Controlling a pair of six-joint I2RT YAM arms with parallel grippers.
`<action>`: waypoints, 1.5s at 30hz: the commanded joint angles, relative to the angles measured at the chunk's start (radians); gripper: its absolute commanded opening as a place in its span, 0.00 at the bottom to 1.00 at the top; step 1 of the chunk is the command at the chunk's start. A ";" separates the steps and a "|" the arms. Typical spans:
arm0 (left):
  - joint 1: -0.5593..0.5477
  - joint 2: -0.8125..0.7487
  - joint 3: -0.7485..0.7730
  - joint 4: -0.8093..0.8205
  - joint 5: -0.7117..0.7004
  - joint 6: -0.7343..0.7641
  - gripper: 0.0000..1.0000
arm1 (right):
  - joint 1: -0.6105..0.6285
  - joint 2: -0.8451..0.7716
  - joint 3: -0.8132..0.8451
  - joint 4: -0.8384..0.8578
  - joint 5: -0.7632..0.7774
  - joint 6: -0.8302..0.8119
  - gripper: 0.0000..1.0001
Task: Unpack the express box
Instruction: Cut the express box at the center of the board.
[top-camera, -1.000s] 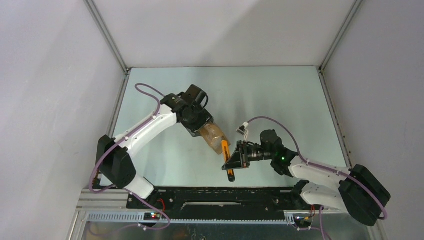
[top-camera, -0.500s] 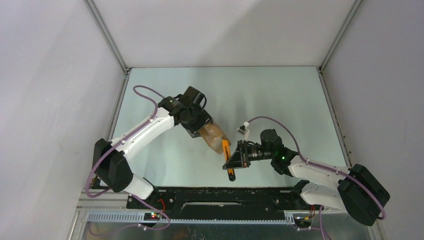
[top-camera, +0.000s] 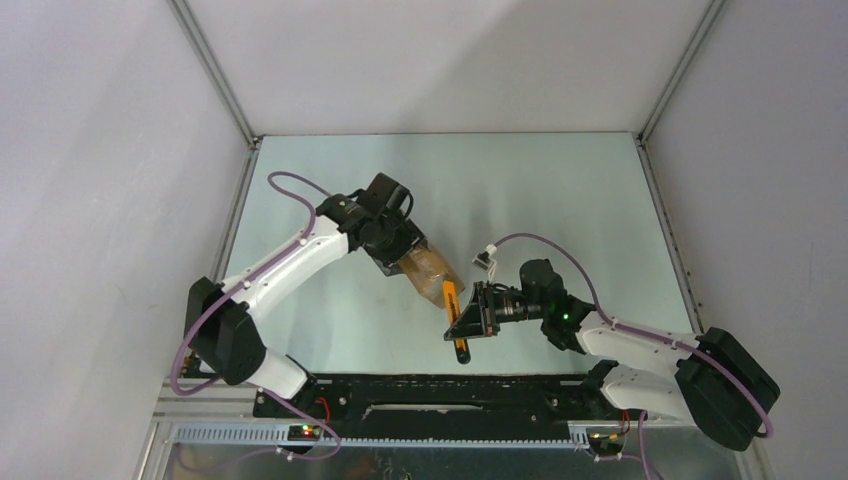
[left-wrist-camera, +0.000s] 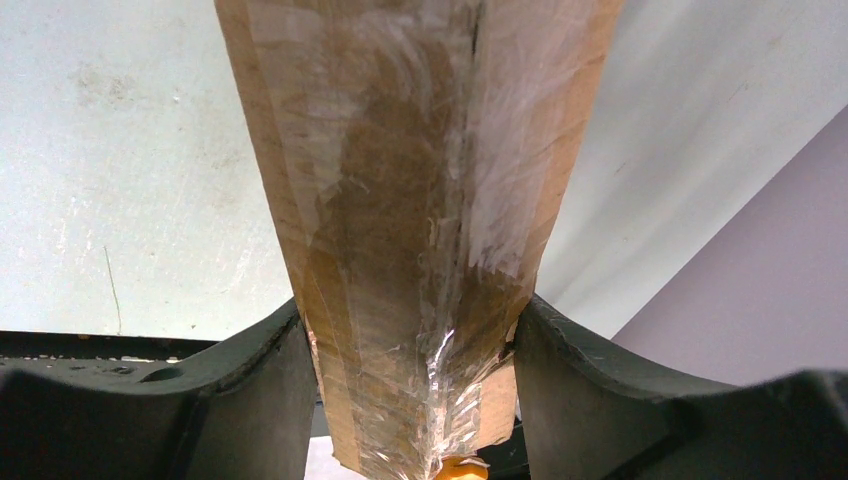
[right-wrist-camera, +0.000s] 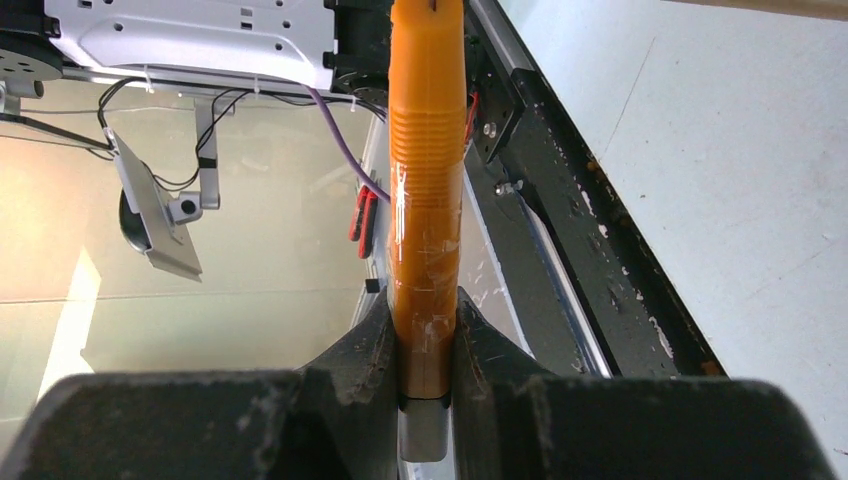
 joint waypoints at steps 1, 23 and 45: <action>-0.005 -0.054 -0.030 0.032 0.013 0.012 0.40 | -0.007 0.006 0.010 0.069 -0.006 0.004 0.00; -0.004 -0.072 -0.055 0.040 0.014 0.002 0.40 | 0.002 0.014 0.010 0.056 0.005 0.007 0.00; -0.003 -0.111 -0.132 0.092 0.039 -0.024 0.40 | 0.033 0.010 -0.015 0.059 0.026 0.021 0.00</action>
